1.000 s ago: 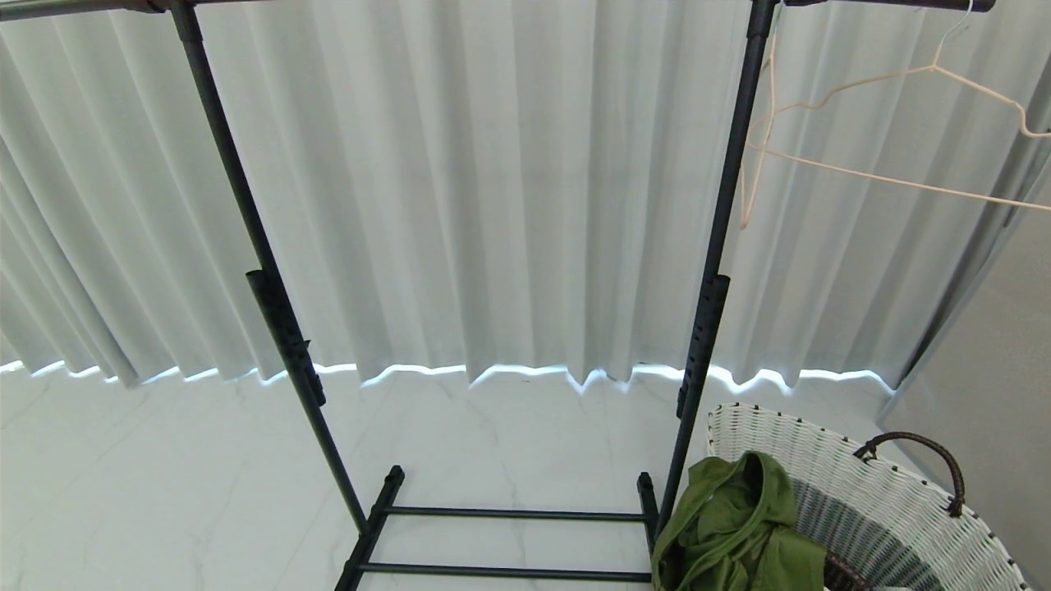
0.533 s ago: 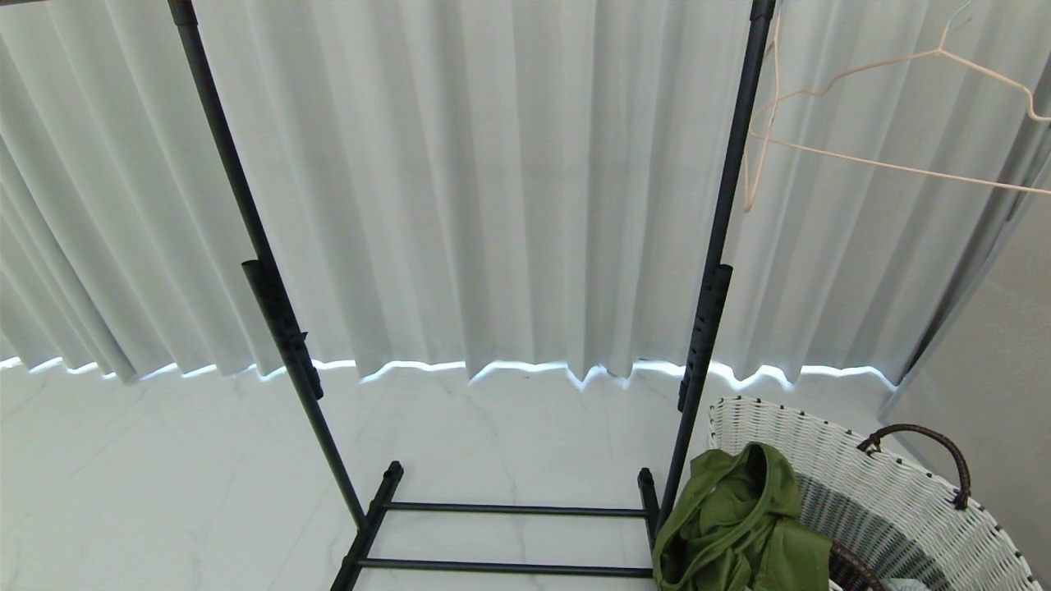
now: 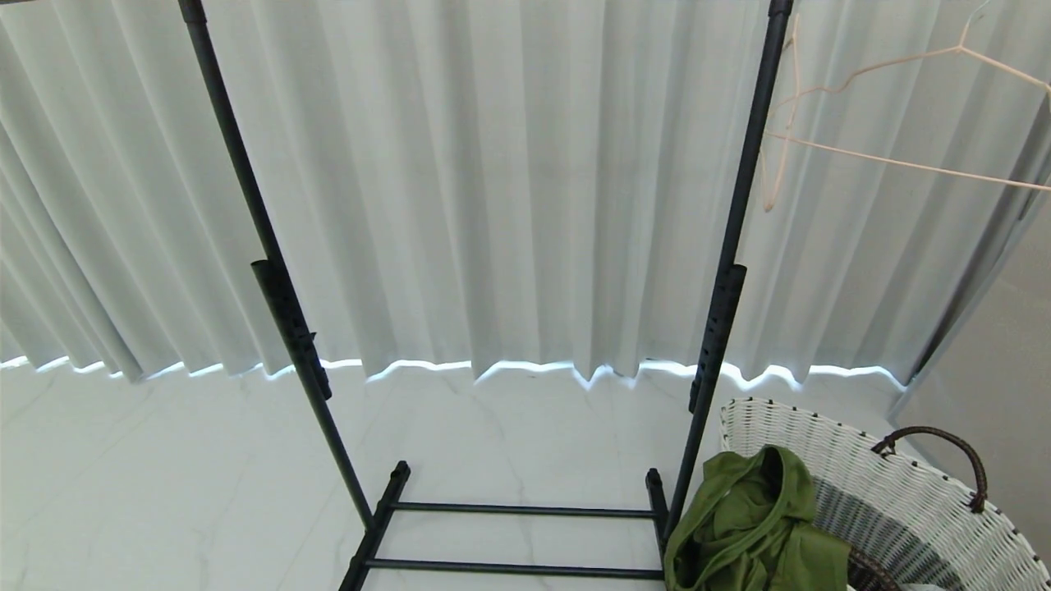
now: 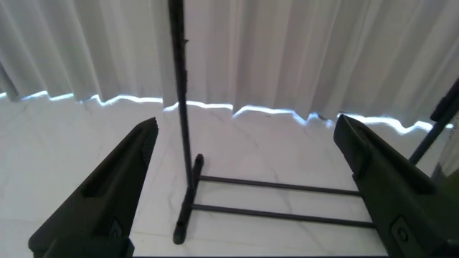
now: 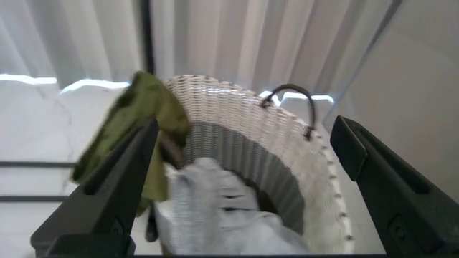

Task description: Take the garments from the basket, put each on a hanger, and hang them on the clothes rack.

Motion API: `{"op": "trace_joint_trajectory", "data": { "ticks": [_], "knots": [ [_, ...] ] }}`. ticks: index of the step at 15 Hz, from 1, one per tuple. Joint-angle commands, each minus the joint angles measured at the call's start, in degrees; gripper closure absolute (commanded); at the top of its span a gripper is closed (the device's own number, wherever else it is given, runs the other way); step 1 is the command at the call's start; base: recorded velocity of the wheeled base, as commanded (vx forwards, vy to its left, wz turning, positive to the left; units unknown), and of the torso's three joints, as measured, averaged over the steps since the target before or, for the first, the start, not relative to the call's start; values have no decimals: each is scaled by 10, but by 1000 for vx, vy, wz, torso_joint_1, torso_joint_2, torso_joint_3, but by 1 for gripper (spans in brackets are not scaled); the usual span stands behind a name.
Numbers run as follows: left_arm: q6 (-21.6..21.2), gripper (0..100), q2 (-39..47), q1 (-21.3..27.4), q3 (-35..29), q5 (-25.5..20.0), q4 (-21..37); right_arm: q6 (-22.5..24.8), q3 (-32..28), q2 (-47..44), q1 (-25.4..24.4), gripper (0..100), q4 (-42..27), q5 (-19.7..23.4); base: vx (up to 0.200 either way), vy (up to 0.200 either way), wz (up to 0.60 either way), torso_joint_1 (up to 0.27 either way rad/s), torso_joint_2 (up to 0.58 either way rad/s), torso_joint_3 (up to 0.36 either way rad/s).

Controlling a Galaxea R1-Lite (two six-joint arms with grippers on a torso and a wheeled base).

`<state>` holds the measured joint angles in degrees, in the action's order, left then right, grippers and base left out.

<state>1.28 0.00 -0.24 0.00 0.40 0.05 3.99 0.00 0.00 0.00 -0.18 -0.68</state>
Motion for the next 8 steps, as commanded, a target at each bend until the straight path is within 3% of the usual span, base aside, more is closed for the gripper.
{"op": "trace_joint_trajectory", "data": {
  "ticks": [1, 8],
  "knots": [
    [0, 0, 0, 0, 0, 0, 0, 1, 0, 0, 0, 0, 1, 0, 0, 0, 0, 0, 0, 0],
    [-4, 0, 1, 0, 0, 0, 0, 35, 0, 0, 0, 0, 8, 2, 0, 0, 0, 0, 0, 0]
  ]
}}
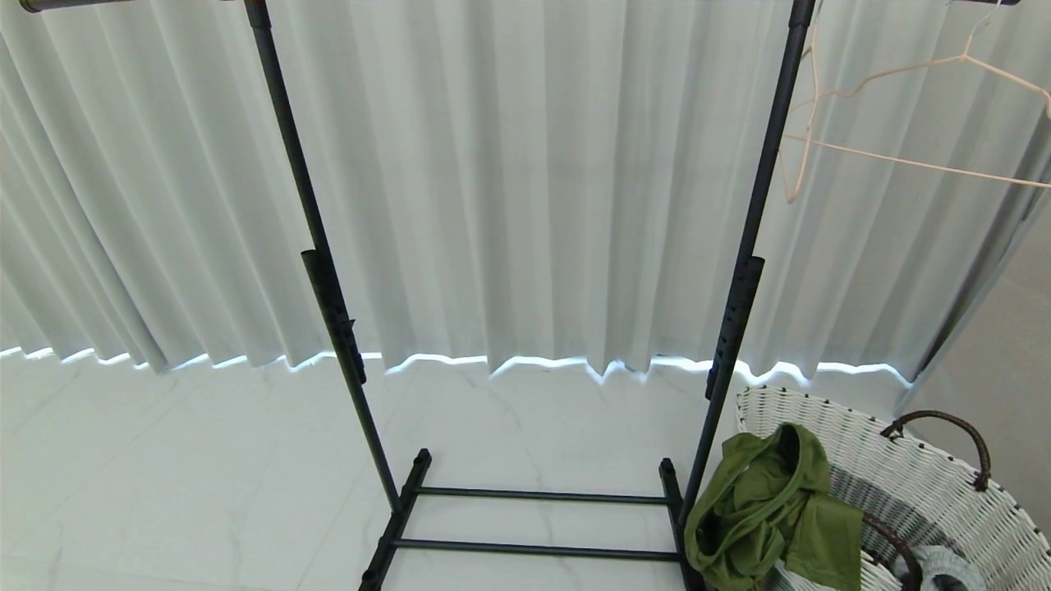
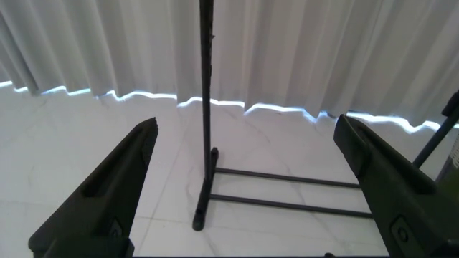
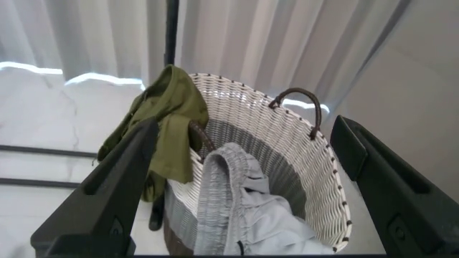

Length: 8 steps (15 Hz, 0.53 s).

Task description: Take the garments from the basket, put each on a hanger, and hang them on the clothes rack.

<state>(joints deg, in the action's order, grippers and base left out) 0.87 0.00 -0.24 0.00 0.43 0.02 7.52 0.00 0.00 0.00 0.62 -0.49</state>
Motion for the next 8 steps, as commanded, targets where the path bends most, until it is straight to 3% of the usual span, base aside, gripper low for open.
{"op": "trace_joint_trajectory", "data": {
  "ticks": [1, 4, 5, 6, 7, 8],
  "knots": [
    [0, 0, 0, 0, 0, 0, 0, -1, 0, 0, 0, 0, 0, 0, 0, 0, 0, 0, 0, 0],
    [2, 0, 0, 0, 0, 0, 0, -1, -11, 0, 0, 0, 10, 18, 0, 0, 0, 0, 0, 0],
    [2, 0, 0, 0, 0, 0, 0, -34, -103, -29, -10, 0, 21, 37, 0, 0, 0, 0, 0, 0],
    [0, 0, 1, 0, 0, 0, 0, -27, -191, -59, -19, 0, -6, 38, 0, 0, 0, 0, 0, 0],
    [0, 0, 1, 0, 0, 0, 0, 45, -252, -75, -13, 0, -70, 37, 0, 0, 0, 0, 0, 0],
    [0, 0, 1, 0, 0, 0, 0, 102, -273, -84, -11, 0, -130, 35, 0, 0, 0, 0, 0, 0]
  ]
}}
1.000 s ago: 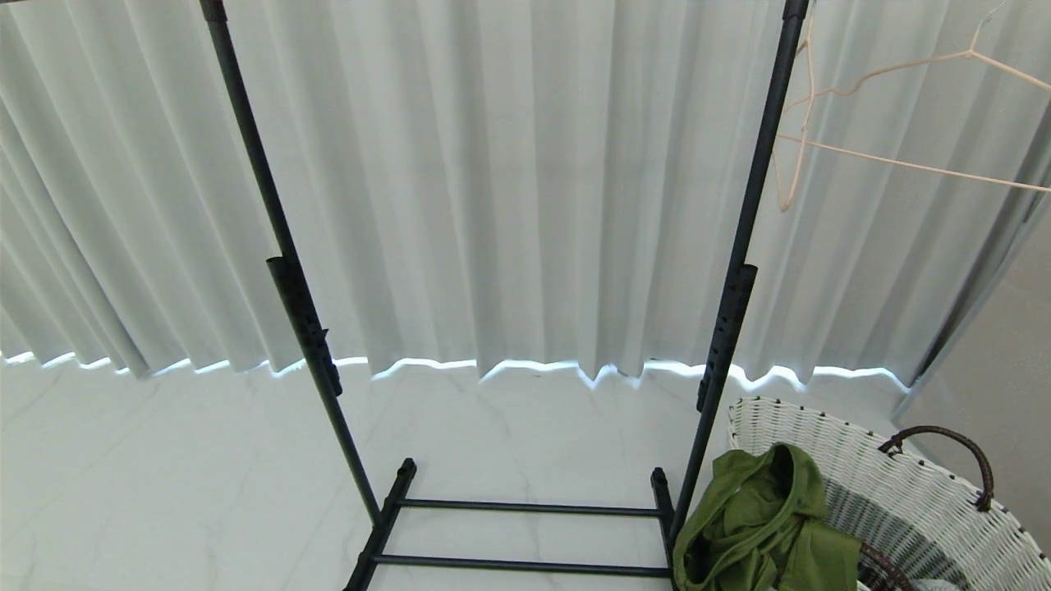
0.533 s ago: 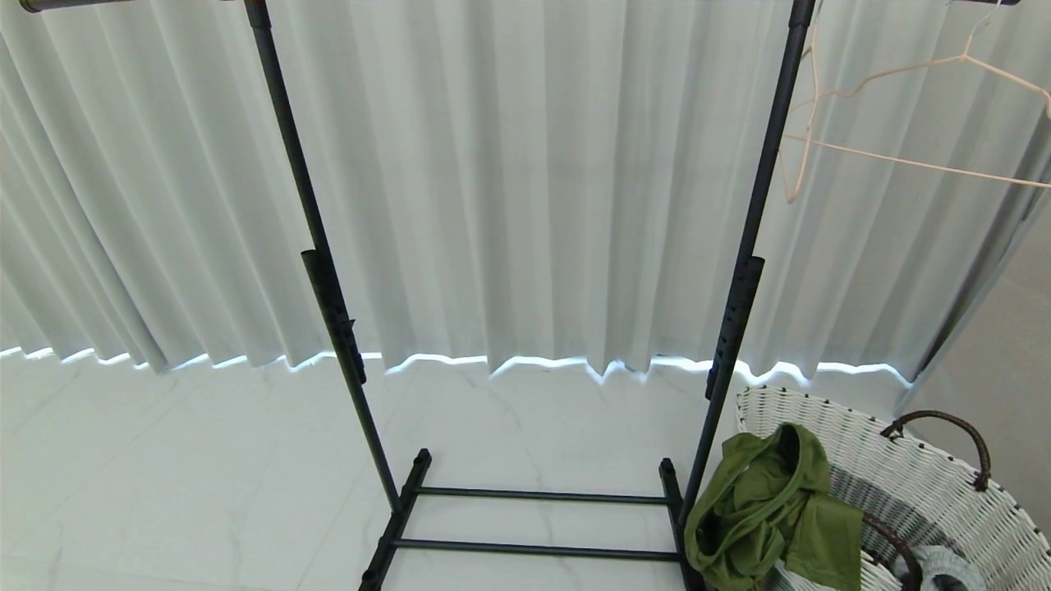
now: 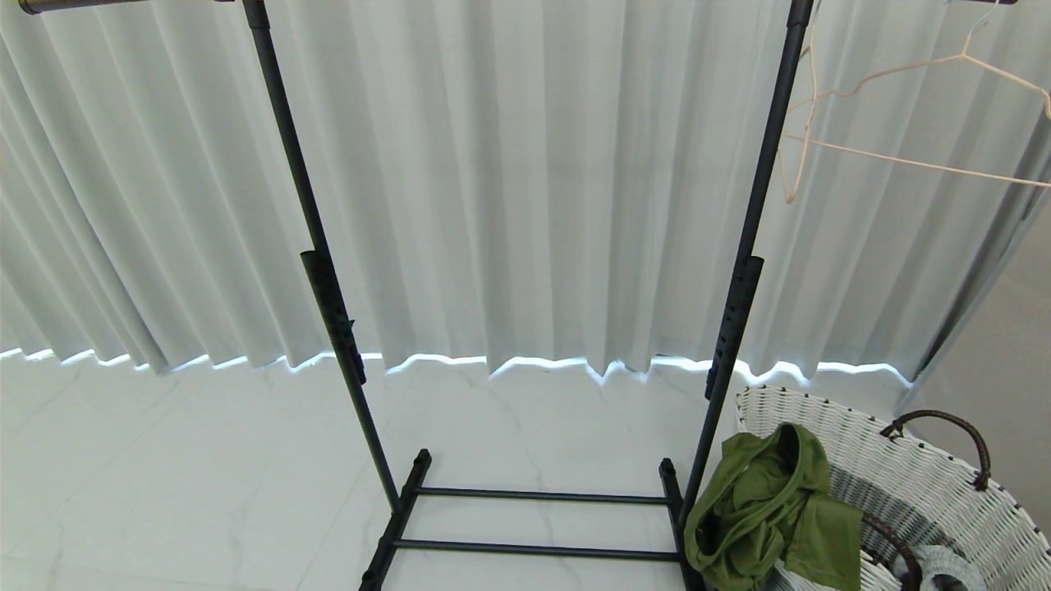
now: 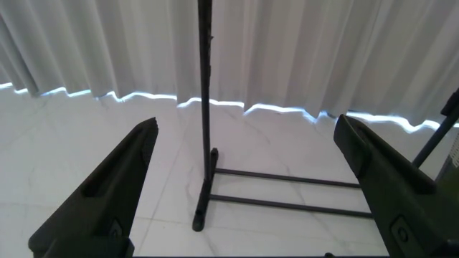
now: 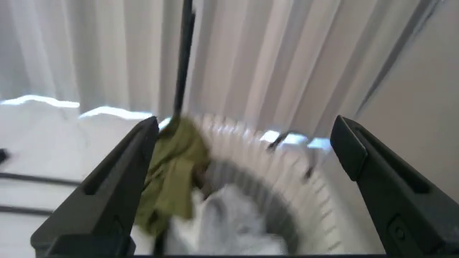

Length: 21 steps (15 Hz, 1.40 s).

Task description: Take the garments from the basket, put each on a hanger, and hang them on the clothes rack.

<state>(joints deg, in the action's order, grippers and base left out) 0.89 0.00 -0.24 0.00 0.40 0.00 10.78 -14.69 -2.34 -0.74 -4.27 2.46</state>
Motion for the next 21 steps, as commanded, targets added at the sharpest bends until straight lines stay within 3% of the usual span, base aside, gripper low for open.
{"op": "trace_joint_trajectory", "data": {
  "ticks": [1, 3, 6, 8, 9, 13, 21],
  "knots": [
    [0, 0, 1, 0, 0, 0, 0, 108, -133, -66, -4, 0, -129, -5, 0, 0, 0, 0, 0, 0],
    [0, 0, 1, 0, 0, 0, 0, 156, -125, -115, -4, 0, -178, -47, 0, 0, 0, 0, 0, 0],
    [-1, 0, 1, 0, 0, 0, 0, 160, -114, -309, -4, 0, -165, -62, 0, 0, 0, 0, 0, 0],
    [-1, 0, 1, 0, 0, 0, 0, 160, -100, -406, -3, 0, -121, -62, 0, 0, 0, 0, 0, 0],
    [-1, 0, 1, 0, 0, -1, 0, 165, -68, -486, -3, 0, -64, -63, 0, 0, 0, 0, 0, 0],
    [-1, 0, 1, 0, 0, 0, 0, 238, 61, -646, -3, 0, 121, -105, 0, 0, 0, 0, 0, 0],
    [-1, 0, 1, 0, 0, 0, 0, 256, 51, -824, 38, 0, 248, -126, 0, 0, 0, 0, 0, 0]
  ]
}}
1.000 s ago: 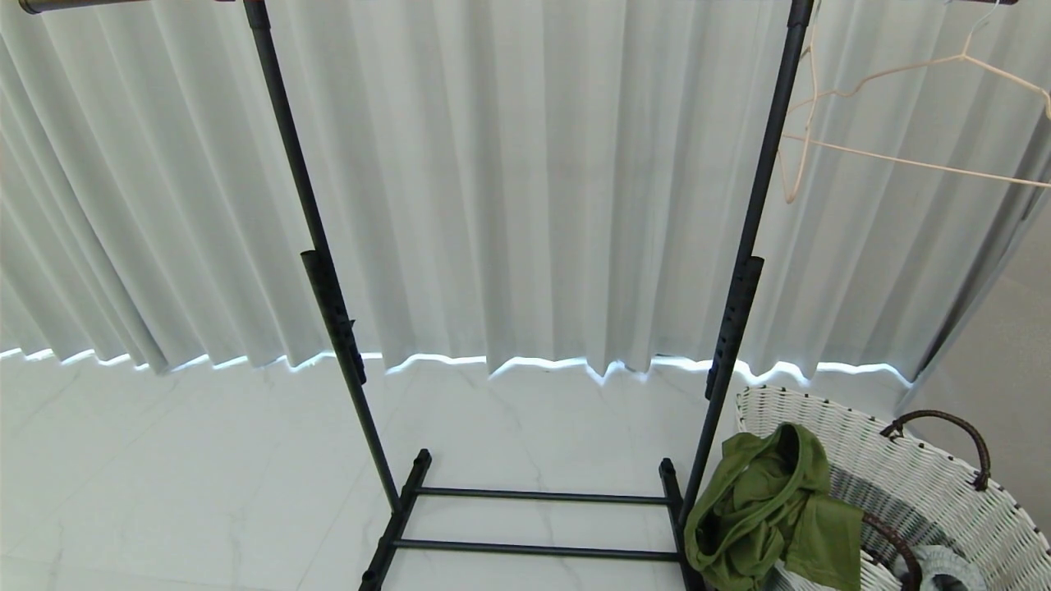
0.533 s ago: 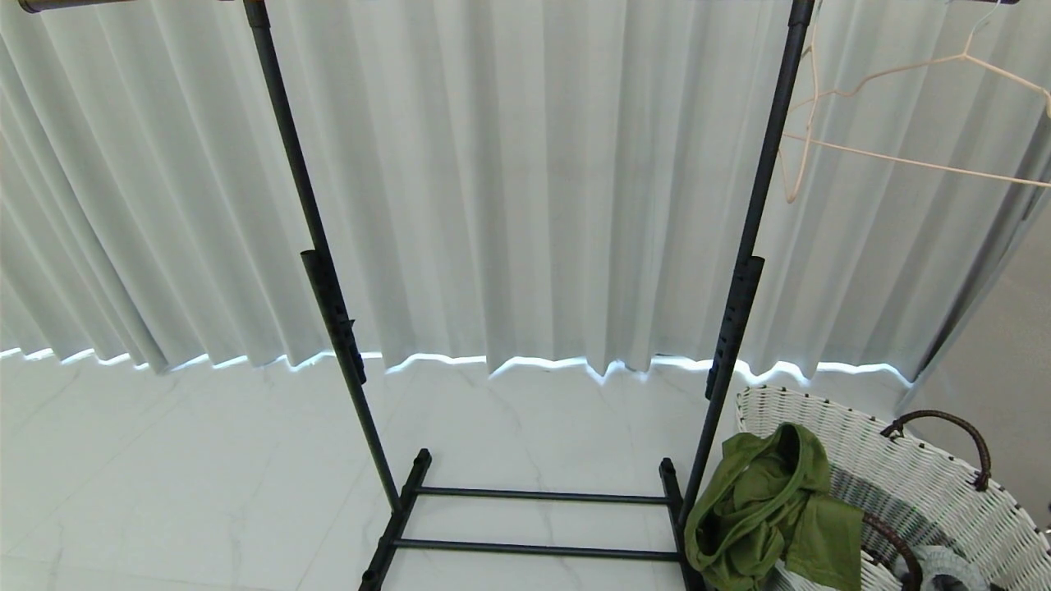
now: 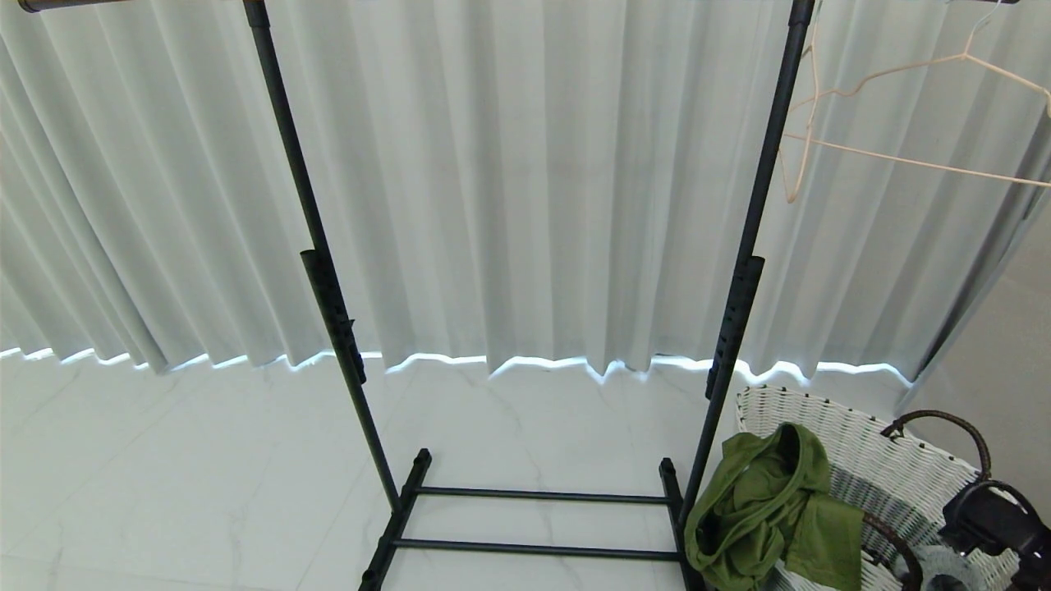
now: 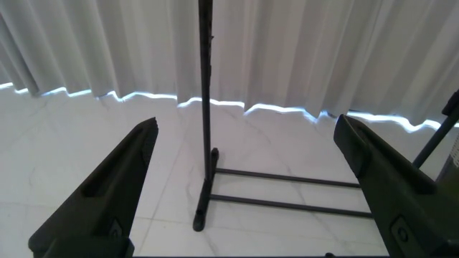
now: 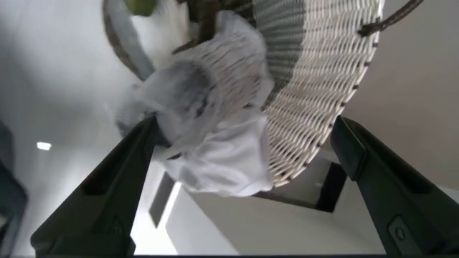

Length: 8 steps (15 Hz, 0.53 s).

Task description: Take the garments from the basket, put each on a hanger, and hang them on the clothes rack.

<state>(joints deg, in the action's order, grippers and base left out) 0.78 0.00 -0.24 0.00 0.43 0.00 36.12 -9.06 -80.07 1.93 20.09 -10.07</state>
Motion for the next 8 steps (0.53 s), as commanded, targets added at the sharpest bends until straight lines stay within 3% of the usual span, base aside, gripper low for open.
{"op": "trace_joint_trajectory", "data": {
  "ticks": [1, 4, 8],
  "knots": [
    [0, 0, 1, 0, 0, 0, 0, 24, -8, -72, 26, 0, 26, 0, 0, 0, 0, 0, 0, 0],
    [1, 0, 0, 0, 0, 0, 0, 57, -8, -134, 48, 0, 114, 0, 0, 0, 0, 0, 0, 0],
    [0, 0, 1, 0, 0, 0, 0, 69, -8, -138, 48, 0, 140, 1, 0, 0, 0, 0, 0, 0]
  ]
}}
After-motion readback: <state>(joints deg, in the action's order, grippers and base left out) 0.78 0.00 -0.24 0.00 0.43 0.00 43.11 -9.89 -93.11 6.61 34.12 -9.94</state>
